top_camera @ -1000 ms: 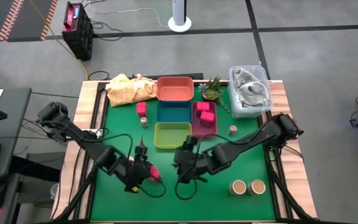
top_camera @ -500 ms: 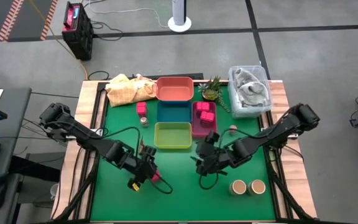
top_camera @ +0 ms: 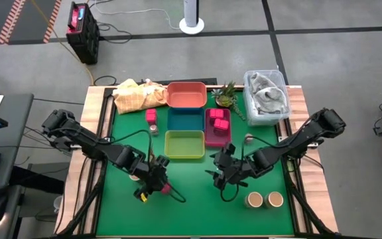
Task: Sort spices by type
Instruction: Put the bottom red seasoning can into the red bin
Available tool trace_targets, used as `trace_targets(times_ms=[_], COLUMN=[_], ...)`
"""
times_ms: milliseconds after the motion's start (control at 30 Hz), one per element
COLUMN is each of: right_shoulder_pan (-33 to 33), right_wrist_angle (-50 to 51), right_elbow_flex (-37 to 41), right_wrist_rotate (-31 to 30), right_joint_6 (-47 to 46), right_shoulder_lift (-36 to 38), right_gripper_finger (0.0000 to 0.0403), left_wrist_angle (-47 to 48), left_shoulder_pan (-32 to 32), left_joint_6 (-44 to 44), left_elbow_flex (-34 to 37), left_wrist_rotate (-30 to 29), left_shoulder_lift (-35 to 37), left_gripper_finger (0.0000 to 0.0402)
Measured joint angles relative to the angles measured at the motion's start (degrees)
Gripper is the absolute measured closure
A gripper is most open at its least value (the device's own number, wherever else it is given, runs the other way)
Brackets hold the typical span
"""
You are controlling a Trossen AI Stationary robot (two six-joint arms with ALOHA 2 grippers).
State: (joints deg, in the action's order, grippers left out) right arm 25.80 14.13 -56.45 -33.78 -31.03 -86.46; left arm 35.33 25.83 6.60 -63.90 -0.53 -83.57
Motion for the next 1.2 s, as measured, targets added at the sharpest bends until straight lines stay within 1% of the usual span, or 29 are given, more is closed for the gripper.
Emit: trace_targets(times_ms=[100, 200, 267, 333, 400, 633, 767, 867, 967, 1100, 1200], right_shoulder_pan=[0.0, 0.0, 0.0, 0.2, 0.2, 0.2, 0.2, 0.2, 0.2, 0.2, 0.2], right_wrist_angle=[-0.9, -2.6, -3.5, -3.7, -4.1, -4.1, -4.1, -4.0, -4.0, -4.1, -4.4], right_elbow_flex=[0.0, 0.0, 0.0, 0.0, 0.0, 0.0, 0.0, 0.0, 0.0, 0.0, 0.0], right_wrist_rotate=[-0.5, -0.8, -0.8, -0.8, -0.9, -1.2, -1.8, -1.9, -1.9, -2.1, -2.2], right_joint_6=[0.5, 1.5, 2.0, 2.4, 2.4, 2.9, 3.2, 3.2, 3.2, 3.1, 3.0], right_shoulder_lift=[0.0, 0.0, 0.0, 0.0, 0.0, 0.0, 0.0, 0.0, 0.0, 0.0, 0.0], right_gripper_finger=[0.0069, 0.0069, 0.0069, 0.0069, 0.0069, 0.0069, 0.0069, 0.0069, 0.0069, 0.0069, 0.0069], left_wrist_angle=[-0.1, -1.2, -2.4, -3.2, -2.2, 0.3, 2.9, 6.3, 6.2, 6.8, 7.3], left_shoulder_pan=[-0.5, -1.2, -1.1, -1.0, -0.9, -0.1, -0.1, -0.1, 0.8, 2.9, 3.9], left_joint_6=[1.5, 2.9, 4.7, 7.4, 8.2, 7.2, 2.9, 0.6, -0.3, 2.4, 5.0], left_elbow_flex=[0.0, 0.0, 0.0, 0.0, 0.0, -0.6, -4.3, -7.1, -7.6, -7.2, -7.4], left_wrist_rotate=[0.5, -0.4, -3.9, -9.2, -12.7, -12.1, -12.1, -9.9, -7.0, -6.8, -6.7], left_shoulder_lift=[0.0, -0.9, -2.1, -3.5, -4.4, -4.6, -4.6, -4.5, -4.6, -7.6, -9.8], left_gripper_finger=[0.0195, 0.0195, 0.0195, 0.0195, 0.0195, 0.0195, 0.0190, 0.0170, 0.0132, 0.0073, 0.0045])
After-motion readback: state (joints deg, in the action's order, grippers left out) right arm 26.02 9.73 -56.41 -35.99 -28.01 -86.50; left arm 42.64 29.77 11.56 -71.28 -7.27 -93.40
